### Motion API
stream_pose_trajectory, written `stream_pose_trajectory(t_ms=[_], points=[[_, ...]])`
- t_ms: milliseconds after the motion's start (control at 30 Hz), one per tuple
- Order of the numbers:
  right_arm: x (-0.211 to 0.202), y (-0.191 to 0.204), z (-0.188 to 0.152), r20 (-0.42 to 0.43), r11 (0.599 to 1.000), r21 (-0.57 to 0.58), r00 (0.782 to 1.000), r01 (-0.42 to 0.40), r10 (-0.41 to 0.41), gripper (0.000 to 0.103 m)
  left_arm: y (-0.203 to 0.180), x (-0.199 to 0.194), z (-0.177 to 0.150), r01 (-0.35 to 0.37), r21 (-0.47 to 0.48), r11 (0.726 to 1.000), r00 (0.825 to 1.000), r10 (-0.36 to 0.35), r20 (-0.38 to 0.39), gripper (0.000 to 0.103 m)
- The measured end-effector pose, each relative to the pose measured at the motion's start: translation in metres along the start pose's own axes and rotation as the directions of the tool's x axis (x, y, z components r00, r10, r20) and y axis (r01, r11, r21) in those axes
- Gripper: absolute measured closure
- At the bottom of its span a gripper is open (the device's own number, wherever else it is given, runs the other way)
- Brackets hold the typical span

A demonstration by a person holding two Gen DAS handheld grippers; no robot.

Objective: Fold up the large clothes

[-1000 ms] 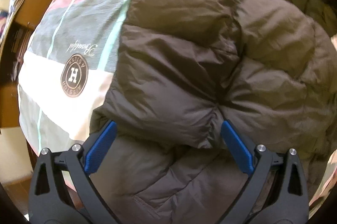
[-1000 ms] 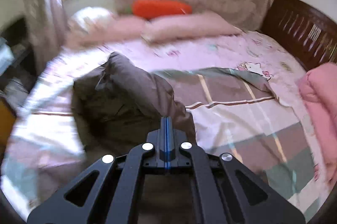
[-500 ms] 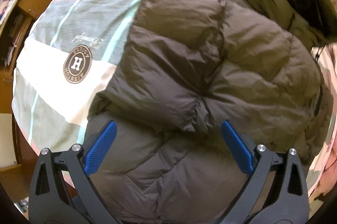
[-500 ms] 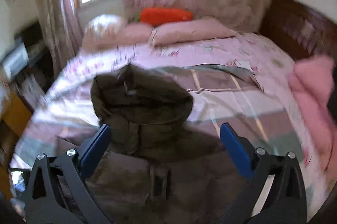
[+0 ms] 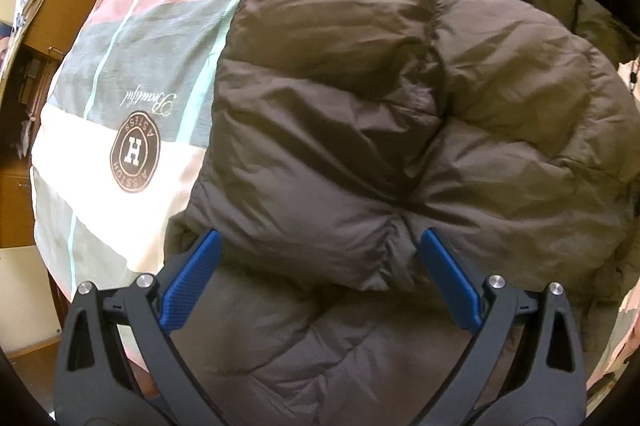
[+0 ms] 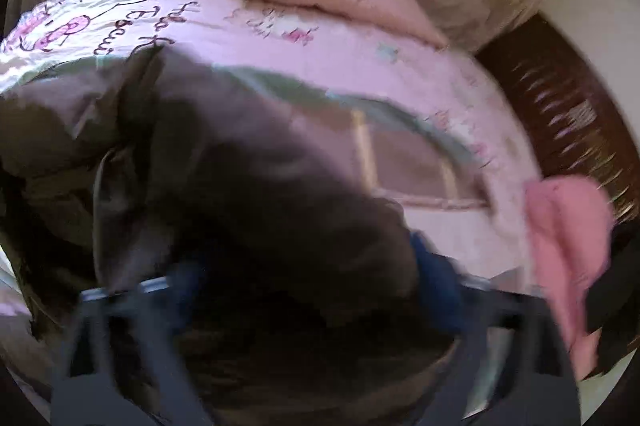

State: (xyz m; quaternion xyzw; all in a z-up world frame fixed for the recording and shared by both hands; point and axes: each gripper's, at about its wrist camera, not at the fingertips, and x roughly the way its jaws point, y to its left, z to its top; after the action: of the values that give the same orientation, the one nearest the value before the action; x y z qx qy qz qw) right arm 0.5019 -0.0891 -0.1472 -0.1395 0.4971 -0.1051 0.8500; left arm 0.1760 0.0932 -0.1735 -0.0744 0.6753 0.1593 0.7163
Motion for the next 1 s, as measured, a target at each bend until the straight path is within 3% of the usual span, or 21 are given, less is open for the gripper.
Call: stream_pose_trajectory(t_ms=[33, 133, 200, 300, 333, 400, 467, 500, 533, 567, 600, 633, 667, 700, 767, 833, 867, 900, 933, 967, 1000], points=[[0.002, 0.002, -0.011, -0.011, 0.999, 0.011, 0.999, -0.032, 0.032, 0.086, 0.002, 0.002, 0.001, 0.001, -0.007, 1.000, 1.000, -0.001, -0.008, 0.003], [-0.030, -0.005, -0.044, 0.090, 0.992, 0.007, 0.988, -0.123, 0.122, 0.092, 0.006, 0.003, 0.001, 0.016, -0.024, 1.000, 1.000, -0.016, -0.019, 0.003], [-0.073, -0.025, -0.073, 0.189, 0.975, 0.020, 0.959, -0.220, 0.213, 0.093, 0.008, 0.001, 0.002, 0.013, -0.026, 1.000, 1.000, -0.014, -0.009, 0.003], [-0.166, -0.080, -0.141, 0.360, 0.895, 0.025, 0.839, -0.445, 0.407, 0.093, 0.022, -0.006, 0.004, 0.017, -0.068, 0.998, 1.000, -0.015, 0.019, 0.003], [-0.186, -0.095, -0.158, 0.391, 0.877, 0.017, 0.811, -0.480, 0.436, 0.093, 0.029, -0.010, 0.005, 0.025, -0.097, 0.995, 0.999, -0.022, 0.030, 0.003], [-0.234, -0.134, -0.213, 0.473, 0.830, -0.019, 0.727, -0.557, 0.498, 0.093, 0.044, -0.018, 0.005, 0.048, -0.161, 0.986, 0.998, -0.039, 0.059, 0.003], [-0.257, -0.162, -0.257, 0.496, 0.780, -0.074, 0.655, -0.622, 0.570, 0.093, 0.060, -0.027, 0.003, 0.072, -0.221, 0.973, 0.994, -0.053, 0.093, 0.003], [-0.260, -0.171, -0.278, 0.471, 0.768, -0.099, 0.650, -0.632, 0.596, 0.093, 0.070, -0.033, 0.002, 0.093, -0.255, 0.963, 0.991, -0.064, 0.121, 0.003], [-0.258, -0.172, -0.291, 0.428, 0.778, -0.124, 0.674, -0.616, 0.602, 0.089, 0.076, -0.038, 0.001, 0.111, -0.277, 0.954, 0.987, -0.073, 0.142, 0.003], [-0.247, -0.166, -0.309, 0.316, 0.829, -0.159, 0.768, -0.536, 0.557, 0.077, 0.079, -0.042, 0.001, 0.124, -0.288, 0.950, 0.984, -0.081, 0.156, 0.003], [-0.231, -0.159, -0.324, 0.223, 0.898, -0.168, 0.872, -0.406, 0.436, 0.064, 0.081, -0.045, 0.000, 0.141, -0.291, 0.946, 0.981, -0.094, 0.168, 0.003], [-0.216, -0.155, -0.336, 0.157, 0.943, -0.170, 0.937, -0.285, 0.311, 0.031, 0.081, -0.048, 0.000, 0.151, -0.284, 0.947, 0.979, -0.105, 0.172, 0.003], [-0.197, -0.154, -0.353, 0.087, 0.971, -0.175, 0.979, -0.165, 0.182, 0.018, 0.078, -0.049, 0.000, 0.163, -0.269, 0.949, 0.978, -0.119, 0.172, 0.003], [-0.182, -0.159, -0.367, 0.028, 0.978, -0.160, 0.990, -0.130, 0.136, 0.018, 0.073, -0.050, 0.000, 0.174, -0.257, 0.951, 0.977, -0.133, 0.170, 0.003], [-0.169, -0.177, -0.377, -0.058, 0.980, -0.041, 0.979, -0.195, 0.193, 0.018, 0.059, -0.052, -0.002, 0.209, -0.220, 0.953, 0.972, -0.177, 0.156, 0.003], [-0.171, -0.201, -0.369, -0.035, 0.913, 0.161, 0.923, -0.374, 0.384, 0.018, 0.047, -0.050, -0.004, 0.242, -0.168, 0.956, 0.965, -0.220, 0.139, 0.003], [-0.172, -0.212, -0.361, 0.013, 0.818, 0.272, 0.851, -0.508, 0.524, 0.012, 0.037, -0.050, -0.005, 0.250, -0.131, 0.959, 0.963, -0.233, 0.134, 0.003], [-0.173, -0.218, -0.352, 0.073, 0.699, 0.355, 0.764, -0.621, 0.641, 0.004, 0.029, -0.050, -0.006, 0.251, -0.103, 0.963, 0.963, -0.237, 0.131, 0.003], [-0.173, -0.219, -0.345, 0.120, 0.609, 0.401, 0.698, -0.685, 0.706, 0.001, 0.018, -0.053, -0.008, 0.250, -0.076, 0.965, 0.963, -0.240, 0.126, 0.003], [-0.169, -0.218, -0.336, 0.178, 0.478, 0.463, 0.607, -0.746, 0.775, 0.001, 0.008, -0.052, -0.009, 0.249, -0.054, 0.967, 0.963, -0.241, 0.118, 0.003], [-0.162, -0.211, -0.328, 0.203, 0.373, 0.515, 0.532, -0.772, 0.822, 0.001, 0.001, -0.050, -0.009, 0.247, -0.036, 0.968, 0.964, -0.242, 0.107, 0.003]])
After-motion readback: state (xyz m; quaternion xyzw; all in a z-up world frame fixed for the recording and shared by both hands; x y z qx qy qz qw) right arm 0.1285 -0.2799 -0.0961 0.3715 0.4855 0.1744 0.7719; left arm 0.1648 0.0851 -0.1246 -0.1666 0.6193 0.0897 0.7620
